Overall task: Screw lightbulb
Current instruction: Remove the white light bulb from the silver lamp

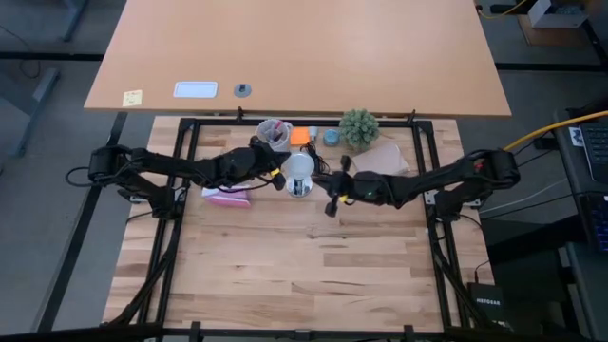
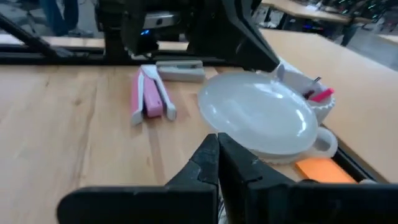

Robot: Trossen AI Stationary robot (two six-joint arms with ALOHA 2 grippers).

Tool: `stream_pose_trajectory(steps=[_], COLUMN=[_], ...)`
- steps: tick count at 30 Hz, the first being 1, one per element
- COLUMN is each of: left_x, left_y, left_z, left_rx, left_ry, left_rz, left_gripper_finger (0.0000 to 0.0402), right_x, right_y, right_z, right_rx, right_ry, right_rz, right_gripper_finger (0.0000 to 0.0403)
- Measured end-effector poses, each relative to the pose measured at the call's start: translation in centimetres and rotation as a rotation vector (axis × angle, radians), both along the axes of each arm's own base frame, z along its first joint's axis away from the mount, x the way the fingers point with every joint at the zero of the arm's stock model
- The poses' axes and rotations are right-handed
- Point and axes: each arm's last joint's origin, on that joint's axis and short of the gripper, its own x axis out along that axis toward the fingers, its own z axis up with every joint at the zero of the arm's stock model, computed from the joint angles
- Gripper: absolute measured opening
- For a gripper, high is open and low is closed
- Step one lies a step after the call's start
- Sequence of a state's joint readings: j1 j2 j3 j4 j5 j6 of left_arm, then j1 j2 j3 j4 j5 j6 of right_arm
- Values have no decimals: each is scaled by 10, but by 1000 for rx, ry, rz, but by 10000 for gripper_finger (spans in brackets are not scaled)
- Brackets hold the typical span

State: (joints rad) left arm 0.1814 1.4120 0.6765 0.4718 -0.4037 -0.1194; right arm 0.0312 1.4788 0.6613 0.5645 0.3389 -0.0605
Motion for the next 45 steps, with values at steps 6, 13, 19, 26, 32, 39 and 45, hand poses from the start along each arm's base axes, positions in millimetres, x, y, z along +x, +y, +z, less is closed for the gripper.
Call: stream_pose_trajectory(steps=[6,13,19,26,32,39,45], left_x=[-1,-1,0,2,5,6,8], left_y=[0,-4,-11,-21,-37,-45,-41], left_z=[-3,-4,-4,-4,-4,-2,9], left_rx=[-1,-11,-22,-67,-86,-52,42], left_ry=[34,47,43,16,11,-17,-94], left_rz=[0,-3,-9,-44,-120,-126,-84], left_gripper_finger=[1,1,1,1,1,1,1], right_x=[6,7,6,5,5,4,0], right_y=[-6,-18,-24,-33,-46,-57,-55], right_z=[-11,-15,-15,-15,-12,-9,3], right_rx=[-30,-6,-4,-9,0,19,-68], right_ry=[13,19,6,10,-21,-53,-66], right_rz=[-63,-109,-130,-175,-205,-211,-221], right_gripper_finger=[3,3,3,3,3,3,3])
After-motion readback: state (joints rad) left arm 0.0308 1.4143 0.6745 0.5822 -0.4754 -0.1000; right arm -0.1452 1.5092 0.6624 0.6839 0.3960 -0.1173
